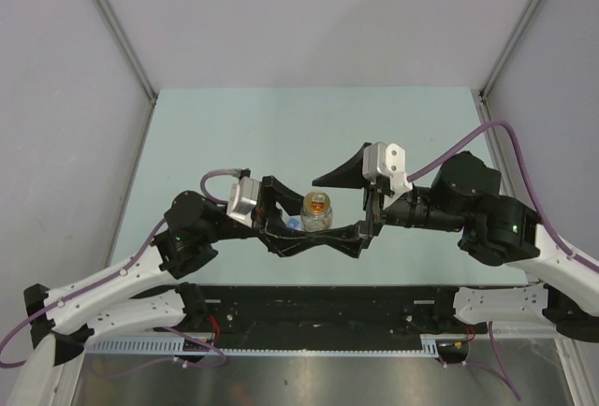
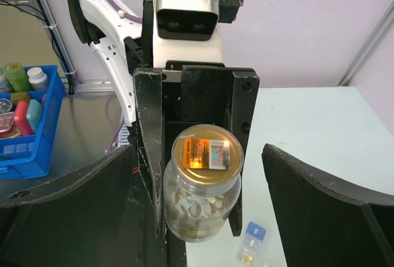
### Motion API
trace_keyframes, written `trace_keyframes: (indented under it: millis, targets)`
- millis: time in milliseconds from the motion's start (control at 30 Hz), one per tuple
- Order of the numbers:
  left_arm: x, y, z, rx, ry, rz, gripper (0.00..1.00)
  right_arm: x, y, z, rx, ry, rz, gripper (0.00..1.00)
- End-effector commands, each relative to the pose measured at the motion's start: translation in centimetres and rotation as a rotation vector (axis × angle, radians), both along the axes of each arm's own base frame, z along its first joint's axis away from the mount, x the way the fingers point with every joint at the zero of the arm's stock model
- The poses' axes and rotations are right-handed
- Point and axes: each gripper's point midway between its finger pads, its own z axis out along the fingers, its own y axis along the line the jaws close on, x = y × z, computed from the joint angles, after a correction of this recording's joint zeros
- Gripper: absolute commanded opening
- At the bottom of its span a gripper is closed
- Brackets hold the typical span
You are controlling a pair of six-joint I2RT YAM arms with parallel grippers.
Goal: Sort the pills into containers
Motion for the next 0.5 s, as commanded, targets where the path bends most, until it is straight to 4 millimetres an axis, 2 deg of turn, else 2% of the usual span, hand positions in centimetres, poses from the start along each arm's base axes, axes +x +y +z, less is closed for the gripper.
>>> trace_keyframes:
  millis: [0, 200, 467]
  targets:
    - [-1.0, 0.3, 2.4, -0.053, -0.044, -0.029, 0.00, -0.5, 0.3, 1.6, 0.054, -0.027, 0.042, 0.90]
    - [-1.0, 0.4, 2.4, -0.056, -0.048, -0.024, 0.00, -1.3, 0.9, 1.7, 0.058, -0.015, 0.097, 0.90]
    - [-0.4, 0.5, 2.5, -0.065, -0.038, 0.013, 0.00, -2.5, 0.4, 1.7, 0.060, 0.005, 0.152, 0.89]
